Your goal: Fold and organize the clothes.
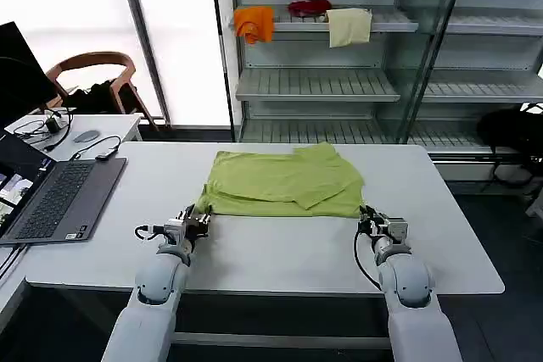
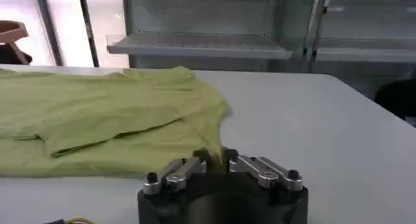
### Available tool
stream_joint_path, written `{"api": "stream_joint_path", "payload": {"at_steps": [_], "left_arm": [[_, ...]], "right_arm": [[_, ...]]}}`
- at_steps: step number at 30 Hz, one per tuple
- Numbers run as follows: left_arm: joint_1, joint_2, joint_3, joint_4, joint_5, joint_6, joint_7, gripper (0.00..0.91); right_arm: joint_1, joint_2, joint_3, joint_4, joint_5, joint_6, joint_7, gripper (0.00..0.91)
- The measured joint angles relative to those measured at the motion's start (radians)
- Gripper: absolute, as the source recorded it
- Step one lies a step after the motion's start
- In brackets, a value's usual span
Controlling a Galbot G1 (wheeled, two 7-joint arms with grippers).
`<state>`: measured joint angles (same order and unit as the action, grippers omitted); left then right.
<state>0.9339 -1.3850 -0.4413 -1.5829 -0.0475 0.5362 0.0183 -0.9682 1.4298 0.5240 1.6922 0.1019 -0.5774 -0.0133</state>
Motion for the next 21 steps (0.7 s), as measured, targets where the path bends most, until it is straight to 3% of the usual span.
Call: {"api": "stream_joint_path", "payload": {"at_steps": [10, 11, 12, 21], "left_arm": [[0.02, 0.008, -0.004, -0.017, 0.003, -0.011, 0.006, 0.0], [0.024, 0.009, -0.005, -0.021, 0.001, -0.012, 0.007, 0.0], [0.029, 0.011, -0.006, -0.026, -0.002, -0.012, 0.008, 0.0], [0.043, 0.013, -0.01, -0.043, -0.007, -0.02, 0.015, 0.0]], "right_arm": [[-0.026, 0.0, -0.008, 0.018, 0.015, -0.001, -0.001, 0.0], [-0.029, 0.0, -0.008, 0.021, 0.018, -0.001, -0.003, 0.171], [-0.03, 0.002, -0.008, 0.025, 0.022, -0.001, -0.004, 0.907], [-0.035, 0.018, -0.015, 0.05, 0.051, 0.016, -0.015, 0.907]]}}
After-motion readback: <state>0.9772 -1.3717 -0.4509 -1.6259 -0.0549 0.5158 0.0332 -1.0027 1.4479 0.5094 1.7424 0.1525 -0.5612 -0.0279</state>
